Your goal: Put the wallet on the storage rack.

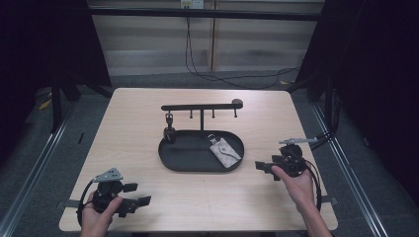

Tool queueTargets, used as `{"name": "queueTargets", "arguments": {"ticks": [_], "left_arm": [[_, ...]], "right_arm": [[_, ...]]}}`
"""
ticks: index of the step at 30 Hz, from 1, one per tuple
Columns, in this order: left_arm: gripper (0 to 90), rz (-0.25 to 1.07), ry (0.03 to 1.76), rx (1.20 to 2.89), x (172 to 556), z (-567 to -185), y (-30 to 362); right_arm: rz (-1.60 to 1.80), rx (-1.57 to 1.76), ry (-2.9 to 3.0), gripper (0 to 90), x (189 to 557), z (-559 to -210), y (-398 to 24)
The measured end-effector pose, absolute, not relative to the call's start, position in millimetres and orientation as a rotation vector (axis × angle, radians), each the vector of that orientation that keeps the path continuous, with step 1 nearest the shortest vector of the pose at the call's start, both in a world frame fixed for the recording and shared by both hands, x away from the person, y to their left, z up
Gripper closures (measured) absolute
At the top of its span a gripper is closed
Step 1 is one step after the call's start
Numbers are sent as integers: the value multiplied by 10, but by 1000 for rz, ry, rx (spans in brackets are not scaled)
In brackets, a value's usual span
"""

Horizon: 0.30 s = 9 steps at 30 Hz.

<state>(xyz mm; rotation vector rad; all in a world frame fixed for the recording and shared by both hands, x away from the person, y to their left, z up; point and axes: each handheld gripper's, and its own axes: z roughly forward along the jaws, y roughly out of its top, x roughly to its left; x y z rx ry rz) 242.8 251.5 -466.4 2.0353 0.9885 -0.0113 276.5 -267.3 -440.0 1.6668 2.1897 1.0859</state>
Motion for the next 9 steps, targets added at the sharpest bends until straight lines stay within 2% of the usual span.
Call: {"name": "queueTargets", "arguments": {"ticks": [9], "left_arm": [[197, -11, 992, 2039, 2430, -4665, 2521]], "right_arm": [[1073, 1659, 2158, 196, 2441, -4607, -2884]]}}
